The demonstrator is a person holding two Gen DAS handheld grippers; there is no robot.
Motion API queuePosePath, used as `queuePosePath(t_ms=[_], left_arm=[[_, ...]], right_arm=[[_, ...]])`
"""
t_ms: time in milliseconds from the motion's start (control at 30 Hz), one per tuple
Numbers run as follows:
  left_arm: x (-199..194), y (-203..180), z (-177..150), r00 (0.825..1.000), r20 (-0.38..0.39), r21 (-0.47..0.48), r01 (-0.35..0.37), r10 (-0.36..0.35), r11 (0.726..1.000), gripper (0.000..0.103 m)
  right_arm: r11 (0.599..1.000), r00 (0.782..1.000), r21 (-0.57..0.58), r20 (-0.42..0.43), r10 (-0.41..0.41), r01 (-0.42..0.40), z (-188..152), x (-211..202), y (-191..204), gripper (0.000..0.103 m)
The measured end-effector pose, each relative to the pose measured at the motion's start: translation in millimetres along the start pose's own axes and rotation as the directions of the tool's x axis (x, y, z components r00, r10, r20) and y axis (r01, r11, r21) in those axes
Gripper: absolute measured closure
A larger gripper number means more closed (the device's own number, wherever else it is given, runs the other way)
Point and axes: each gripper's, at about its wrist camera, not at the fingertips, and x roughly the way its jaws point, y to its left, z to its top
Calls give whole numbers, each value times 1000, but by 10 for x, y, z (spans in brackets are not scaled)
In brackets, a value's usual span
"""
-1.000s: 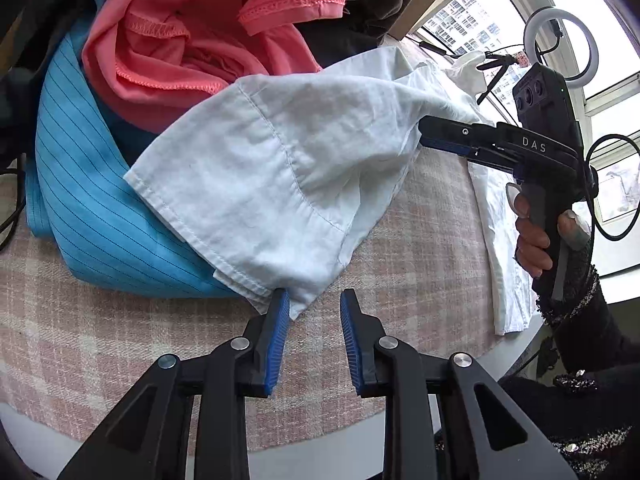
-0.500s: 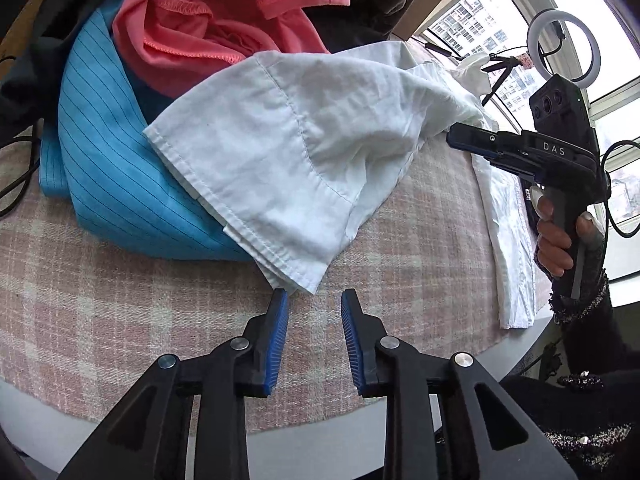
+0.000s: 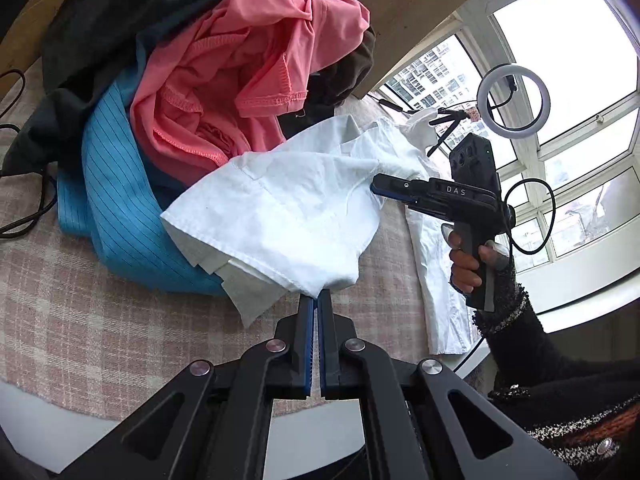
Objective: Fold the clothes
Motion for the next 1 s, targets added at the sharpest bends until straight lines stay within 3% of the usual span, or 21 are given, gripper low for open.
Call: queuePosePath(t_ms=[100, 167, 267, 367, 433, 467, 533, 700, 833, 1000], left_arm=[[269, 143, -87, 993, -97, 5, -65, 65, 998, 100], [456, 259, -134, 974, -171, -12, -151, 147, 988, 98], [355, 193, -109, 972, -133, 21, -194, 195, 981, 98], [155, -70, 19, 969, -38, 128, -238, 245, 963, 97], [184, -237, 165, 957, -3, 240, -281, 290, 929, 89], [233, -285, 245, 948, 7, 283, -308, 320, 908, 88], [333, -269, 377, 923, 10, 350, -363, 384, 863, 83], [361, -90, 483, 901, 4, 479, -383, 435, 790, 71], [180, 23, 511, 903, 6, 502, -374, 429, 780, 60], [209, 142, 660, 936, -32, 478, -293, 350, 828, 54]], right_arm=[[994, 992, -50, -70, -102, 99, -27, 49, -20, 82], [989, 984, -68, -117, -137, 130, -47, 66, -45, 82], [989, 986, -97, -115, -120, 109, -39, -132, -3, 82], [973, 988, -180, -18, -153, 148, 158, -520, 112, 82], [947, 971, -216, 36, -238, 240, 445, -643, 123, 79], [930, 958, -232, 63, -279, 286, 593, -700, 128, 72], [918, 960, -281, 49, -277, 279, 639, -627, 190, 59], [884, 966, -403, -3, -258, 235, 705, -409, 358, 58], [847, 968, -495, -46, -247, 193, 758, -234, 492, 58], [790, 967, -599, -105, -234, 126, 767, -4, 682, 58]])
